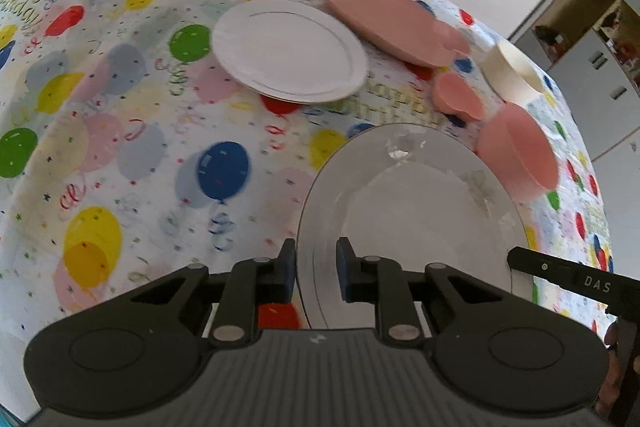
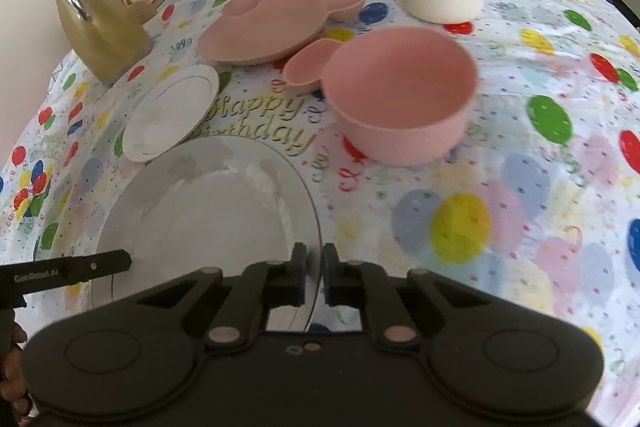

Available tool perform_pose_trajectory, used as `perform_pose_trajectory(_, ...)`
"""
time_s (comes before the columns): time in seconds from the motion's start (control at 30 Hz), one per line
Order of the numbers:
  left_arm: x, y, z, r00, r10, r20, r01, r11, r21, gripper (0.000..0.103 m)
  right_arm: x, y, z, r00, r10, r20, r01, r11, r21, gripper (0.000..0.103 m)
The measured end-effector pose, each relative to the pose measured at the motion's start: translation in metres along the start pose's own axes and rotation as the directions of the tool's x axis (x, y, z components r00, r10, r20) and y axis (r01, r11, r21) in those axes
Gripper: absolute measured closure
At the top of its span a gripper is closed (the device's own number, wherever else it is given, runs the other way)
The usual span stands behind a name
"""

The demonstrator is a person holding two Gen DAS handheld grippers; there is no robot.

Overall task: Organize plates and bowls
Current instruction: 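Lift and carry the large white plate with both grippers off the table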

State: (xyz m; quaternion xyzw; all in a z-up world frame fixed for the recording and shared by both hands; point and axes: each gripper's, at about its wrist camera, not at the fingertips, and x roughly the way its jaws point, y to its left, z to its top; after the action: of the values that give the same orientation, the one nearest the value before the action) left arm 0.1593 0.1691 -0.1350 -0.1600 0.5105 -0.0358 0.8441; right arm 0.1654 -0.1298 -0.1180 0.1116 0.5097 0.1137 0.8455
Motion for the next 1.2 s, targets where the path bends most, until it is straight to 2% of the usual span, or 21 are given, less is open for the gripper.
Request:
perform_pose_trajectory(0.23,-0.005,-0.042,-0.011,1.000,-0.023,0.003,0.023,0.998,0.059,0.083,-0.032,-0.036,-0.012,1.000,0.012,0.010,-0.012,0.999,0.038,0.096)
perform_pose_trajectory(0.5,0.002,-0.109,-0.027,0.998,-0.058,-0.015,0.059,0.990,0.126,0.083,-0.068,-0.094,-0.024,0.999,-0.023,0.047,0.019,0.996,0.085,0.096)
perform_pose_trajectory(0.9,0.041,-0.225,-0.049,0.993,-0.106,-0.054,0.115,0.966,0.230,0.083,-0.108,-0.200,-0.040,0.991,-0.105,0.084,0.090,0.983,0.160,0.096)
perform_pose_trajectory(1.2,0.073,-0.285,-0.062,0.991,-0.101,-0.083,0.121,0.952,0.281,0.083,-0.113,-0.260,-0.042,0.986,-0.149,0.072,0.135,0.975,0.177,0.096)
